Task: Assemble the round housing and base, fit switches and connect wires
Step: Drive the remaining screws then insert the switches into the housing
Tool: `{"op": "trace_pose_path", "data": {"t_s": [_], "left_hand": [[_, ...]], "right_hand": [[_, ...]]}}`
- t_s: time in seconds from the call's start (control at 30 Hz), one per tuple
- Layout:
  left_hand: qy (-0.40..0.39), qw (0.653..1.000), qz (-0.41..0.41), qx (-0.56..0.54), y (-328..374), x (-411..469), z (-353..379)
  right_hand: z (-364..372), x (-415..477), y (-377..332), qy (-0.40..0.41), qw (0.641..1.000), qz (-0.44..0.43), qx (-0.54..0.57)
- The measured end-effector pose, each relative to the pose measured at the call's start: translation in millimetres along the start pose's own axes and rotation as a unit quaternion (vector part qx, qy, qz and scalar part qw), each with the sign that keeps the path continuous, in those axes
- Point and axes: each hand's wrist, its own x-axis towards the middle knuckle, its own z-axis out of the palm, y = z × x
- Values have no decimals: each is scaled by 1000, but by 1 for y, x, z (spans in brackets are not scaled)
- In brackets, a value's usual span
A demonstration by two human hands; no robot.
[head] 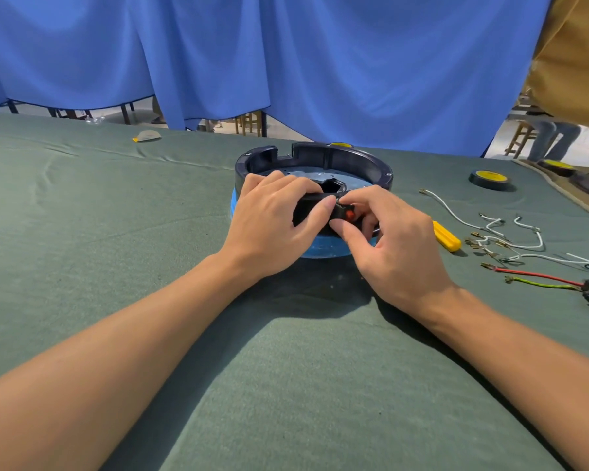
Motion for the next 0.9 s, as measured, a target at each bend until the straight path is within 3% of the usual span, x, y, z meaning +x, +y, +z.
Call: {"op": "trace_pose_path", "data": {"t_s": [0.57,0.9], "left_hand": [[4,1000,-1,22,0,-1,2],[11,1000,-7,11,0,0,4]], "right_hand": [[1,2,-7,33,998,27,-53],[-2,4,9,46,997,65,12]]}}
